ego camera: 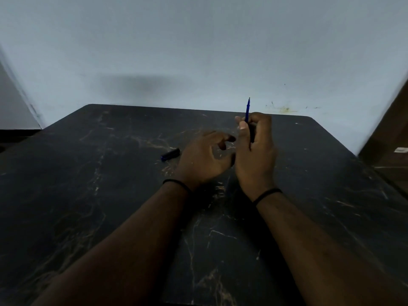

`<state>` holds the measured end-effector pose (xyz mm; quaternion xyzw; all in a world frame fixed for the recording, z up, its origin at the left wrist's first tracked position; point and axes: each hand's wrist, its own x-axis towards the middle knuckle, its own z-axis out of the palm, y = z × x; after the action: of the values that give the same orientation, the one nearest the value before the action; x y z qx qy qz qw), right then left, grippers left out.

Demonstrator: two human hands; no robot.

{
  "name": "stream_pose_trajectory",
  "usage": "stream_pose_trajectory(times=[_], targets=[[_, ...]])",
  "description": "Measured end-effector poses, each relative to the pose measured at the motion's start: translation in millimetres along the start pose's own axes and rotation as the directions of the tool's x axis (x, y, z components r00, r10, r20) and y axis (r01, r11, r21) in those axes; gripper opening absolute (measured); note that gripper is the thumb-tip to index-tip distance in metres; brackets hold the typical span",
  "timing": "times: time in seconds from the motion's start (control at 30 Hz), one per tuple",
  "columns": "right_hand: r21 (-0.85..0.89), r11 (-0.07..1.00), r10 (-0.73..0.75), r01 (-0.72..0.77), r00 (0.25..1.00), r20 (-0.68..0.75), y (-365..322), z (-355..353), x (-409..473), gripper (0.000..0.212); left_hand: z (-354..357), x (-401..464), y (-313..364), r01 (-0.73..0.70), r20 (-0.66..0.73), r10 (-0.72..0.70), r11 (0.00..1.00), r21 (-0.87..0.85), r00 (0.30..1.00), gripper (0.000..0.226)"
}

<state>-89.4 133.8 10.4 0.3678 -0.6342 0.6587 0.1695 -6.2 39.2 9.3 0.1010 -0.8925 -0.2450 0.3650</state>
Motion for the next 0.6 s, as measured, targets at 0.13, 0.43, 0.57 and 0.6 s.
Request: stream_pose_trajectory(times=[0.13,0.43,0.57,0.6], targets=[[0.047,0.998,0.030,-0.034,0.997,0.075,-3,3,-2,0.012,2,2,10,0.000,-0.005,0.000,0.999,-0.035,1.000,0.021],[0.228,0.931,-0.226,0.284,0.942,-0.249,-20,-8,10,0.004,0,5,1,0.123,-0.088,-0.111,0.983,0.140,0.990,0.014],[-0.141,0.985,-0.120,0.095,0.976,-0.182,-6,-20,16,0.009,-3,6,-5,0.224,-0.195,-0.193,0.962,0.153,0.962,0.017],[-0.280,0.960,-0.022,-0.004,0.996,-0.090,-1,-21,15,0.014,-4,6,-6,0.236,-0.215,-0.199,0.959,0.160,0.956,0.017]])
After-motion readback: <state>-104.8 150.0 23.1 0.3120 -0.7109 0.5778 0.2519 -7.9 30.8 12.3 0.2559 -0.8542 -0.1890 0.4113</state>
